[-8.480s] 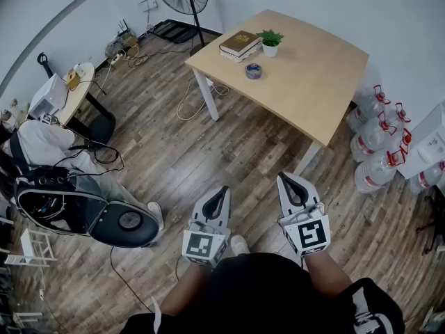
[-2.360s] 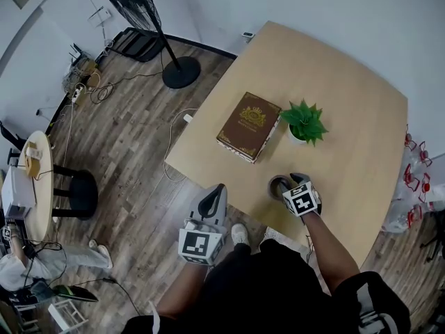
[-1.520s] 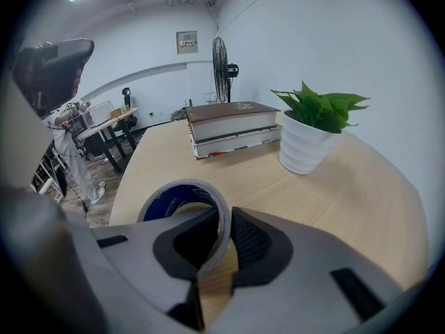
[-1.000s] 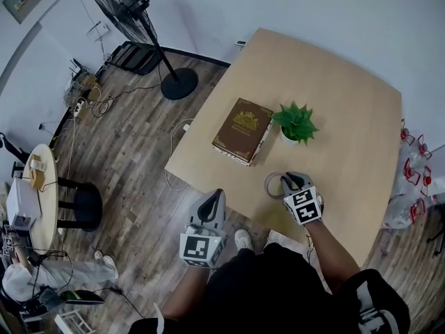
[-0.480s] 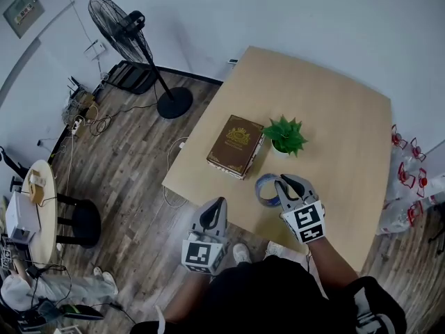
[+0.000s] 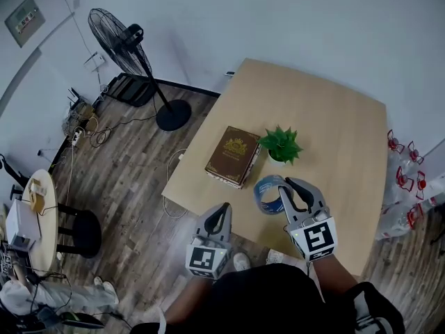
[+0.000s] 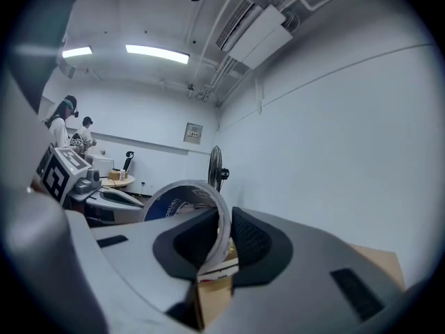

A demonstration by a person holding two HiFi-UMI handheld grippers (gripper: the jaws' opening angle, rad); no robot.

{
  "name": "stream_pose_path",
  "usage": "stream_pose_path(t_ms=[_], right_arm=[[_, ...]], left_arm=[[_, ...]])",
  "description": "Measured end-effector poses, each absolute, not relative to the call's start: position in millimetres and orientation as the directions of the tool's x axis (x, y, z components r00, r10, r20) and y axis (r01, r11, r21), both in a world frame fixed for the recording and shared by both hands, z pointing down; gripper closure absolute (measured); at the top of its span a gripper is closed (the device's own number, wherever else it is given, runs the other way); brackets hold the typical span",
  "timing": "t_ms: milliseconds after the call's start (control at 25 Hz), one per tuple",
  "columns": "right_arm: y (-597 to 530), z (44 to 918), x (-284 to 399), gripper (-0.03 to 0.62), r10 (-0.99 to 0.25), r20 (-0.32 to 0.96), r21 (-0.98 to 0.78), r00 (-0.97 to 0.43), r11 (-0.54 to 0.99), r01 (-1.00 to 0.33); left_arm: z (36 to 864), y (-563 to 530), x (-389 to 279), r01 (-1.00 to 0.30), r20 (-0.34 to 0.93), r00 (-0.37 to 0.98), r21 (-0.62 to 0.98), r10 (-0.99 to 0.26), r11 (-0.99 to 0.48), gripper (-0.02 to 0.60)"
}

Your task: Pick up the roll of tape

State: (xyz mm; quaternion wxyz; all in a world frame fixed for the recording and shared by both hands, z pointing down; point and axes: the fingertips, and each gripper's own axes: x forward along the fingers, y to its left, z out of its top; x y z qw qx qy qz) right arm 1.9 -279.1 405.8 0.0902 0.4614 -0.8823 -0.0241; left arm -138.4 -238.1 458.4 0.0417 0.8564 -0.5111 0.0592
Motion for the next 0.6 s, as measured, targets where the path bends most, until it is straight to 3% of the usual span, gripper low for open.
stream_pose_path(t_ms=[360, 600], right_arm=[[-270, 376, 17, 0.54, -0.846, 0.035, 0.153, -0.532, 0.531, -0.834], [-270, 374, 26, 0.543, -0.867, 0.035, 0.149, -0.498, 0.497, -0.855]], left_arm=[[443, -239, -129, -0.866, 0.118, 0.488, -0.06, -0.865, -0.497, 0.581], [435, -244, -126, -0.862, 0.104, 0.496, -0.064, -0.862, -0.504, 0.581]])
